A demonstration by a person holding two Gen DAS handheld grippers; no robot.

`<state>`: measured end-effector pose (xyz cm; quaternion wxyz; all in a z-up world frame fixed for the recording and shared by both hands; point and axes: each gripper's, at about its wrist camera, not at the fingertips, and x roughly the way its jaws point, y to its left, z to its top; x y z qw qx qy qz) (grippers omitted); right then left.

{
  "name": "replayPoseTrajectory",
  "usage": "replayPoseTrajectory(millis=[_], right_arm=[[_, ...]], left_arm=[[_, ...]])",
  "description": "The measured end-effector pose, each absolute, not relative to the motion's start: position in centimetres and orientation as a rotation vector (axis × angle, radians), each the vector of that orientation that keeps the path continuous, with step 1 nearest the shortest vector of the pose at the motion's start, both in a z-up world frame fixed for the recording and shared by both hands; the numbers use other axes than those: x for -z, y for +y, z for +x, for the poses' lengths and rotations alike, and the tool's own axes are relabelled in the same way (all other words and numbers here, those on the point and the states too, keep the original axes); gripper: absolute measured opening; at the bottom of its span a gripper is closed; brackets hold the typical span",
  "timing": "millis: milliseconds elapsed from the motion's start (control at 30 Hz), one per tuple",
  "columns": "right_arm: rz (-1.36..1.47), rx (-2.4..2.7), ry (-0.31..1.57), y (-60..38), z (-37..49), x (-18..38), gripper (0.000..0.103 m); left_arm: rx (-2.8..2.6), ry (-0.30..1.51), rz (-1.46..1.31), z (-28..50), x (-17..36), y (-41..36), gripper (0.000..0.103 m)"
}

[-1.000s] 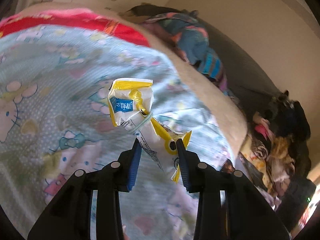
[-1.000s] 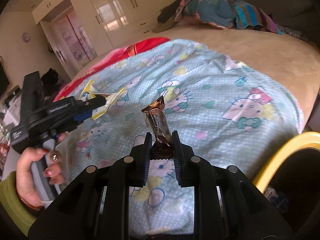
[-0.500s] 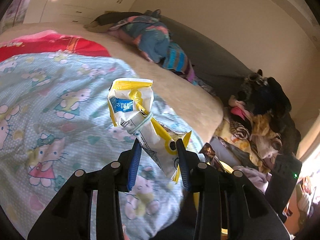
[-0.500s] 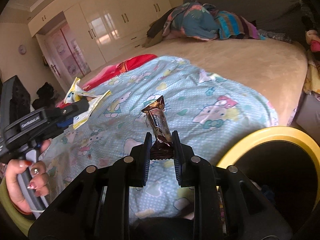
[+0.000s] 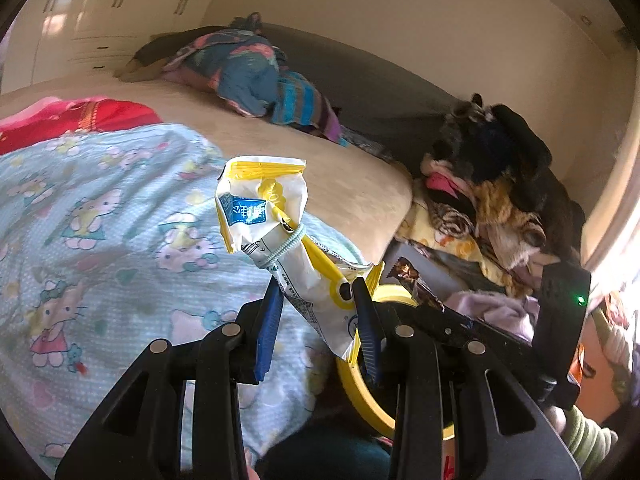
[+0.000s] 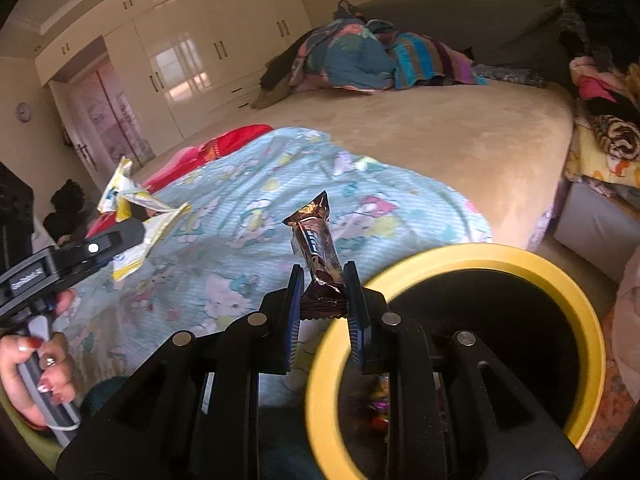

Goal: Collect trash
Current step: 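Carry the yellow-white wrapper and brown candy bar over the yellow bin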

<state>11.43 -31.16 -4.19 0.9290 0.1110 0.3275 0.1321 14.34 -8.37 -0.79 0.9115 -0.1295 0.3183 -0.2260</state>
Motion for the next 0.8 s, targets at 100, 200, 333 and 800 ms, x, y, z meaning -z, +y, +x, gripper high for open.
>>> replayPoseTrajectory(millis=[100, 200, 333, 800], right_arm=[[0.228, -0.242, 0.671, -32.3, 11.2, 4.3, 0.015], [0.232, -0.223, 0.668, -33.5, 10.9, 4.3, 0.015], [0.233, -0.197, 0.677, -35.0, 10.6, 4.6, 0.015], [0.246, -0.131, 0.719, -38.8, 9.6, 6.2, 0.015]], left_arm=[[0.488, 0.658, -0.239, 13.8, 0.7, -9.6, 0.034], [0.505, 0.657, -0.21, 13.3, 0.6, -10.7, 0.034], [0.533, 0.663, -0.174, 12.6, 0.6, -12.3, 0.034], [0.626, 0.722, -0.037, 11.2, 2.5, -18.1, 0.034]])
